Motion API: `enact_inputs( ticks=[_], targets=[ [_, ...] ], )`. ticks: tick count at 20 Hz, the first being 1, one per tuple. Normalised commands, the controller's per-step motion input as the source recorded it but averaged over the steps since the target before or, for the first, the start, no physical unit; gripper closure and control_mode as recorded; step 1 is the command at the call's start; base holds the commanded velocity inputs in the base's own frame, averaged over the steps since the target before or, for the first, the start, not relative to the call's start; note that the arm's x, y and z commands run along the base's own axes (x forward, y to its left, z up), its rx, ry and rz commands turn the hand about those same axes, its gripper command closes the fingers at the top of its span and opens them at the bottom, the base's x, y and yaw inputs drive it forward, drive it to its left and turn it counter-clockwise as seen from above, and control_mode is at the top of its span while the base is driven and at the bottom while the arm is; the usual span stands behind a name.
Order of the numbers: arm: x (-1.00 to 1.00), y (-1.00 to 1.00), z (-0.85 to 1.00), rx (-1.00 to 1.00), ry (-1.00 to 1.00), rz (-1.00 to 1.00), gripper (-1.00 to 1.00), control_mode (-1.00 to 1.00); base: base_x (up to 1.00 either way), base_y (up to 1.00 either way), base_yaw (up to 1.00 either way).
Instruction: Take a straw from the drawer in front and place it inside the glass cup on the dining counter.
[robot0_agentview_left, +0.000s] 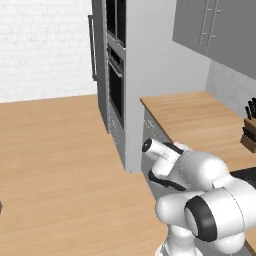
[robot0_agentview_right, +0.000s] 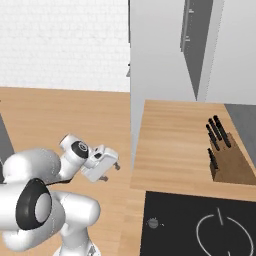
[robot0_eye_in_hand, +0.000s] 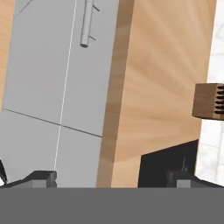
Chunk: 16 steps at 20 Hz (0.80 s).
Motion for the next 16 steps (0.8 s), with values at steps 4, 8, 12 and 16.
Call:
enact_inputs(
  ticks=[4,8,12,16],
  targets=[
    [0.10,0.00,-0.36,-0.15,-0.05,0.00,-1.00,-1.00,0.00,0.00,0.00],
    [0.01,0.00,-0.19,-0.07,-0.01,0.00,-1.00,-1.00,0.00,0.00,0.00],
    [0.01,-0.02,-0.12,-0.01,0.00,0.00,-1.00,-1.00,0.00,0.00,0.00],
    [0.12,-0.06,-0.03,0.00,0.00,-0.01,-1.00,-1.00,0.00,0.00,0.00]
  ],
)
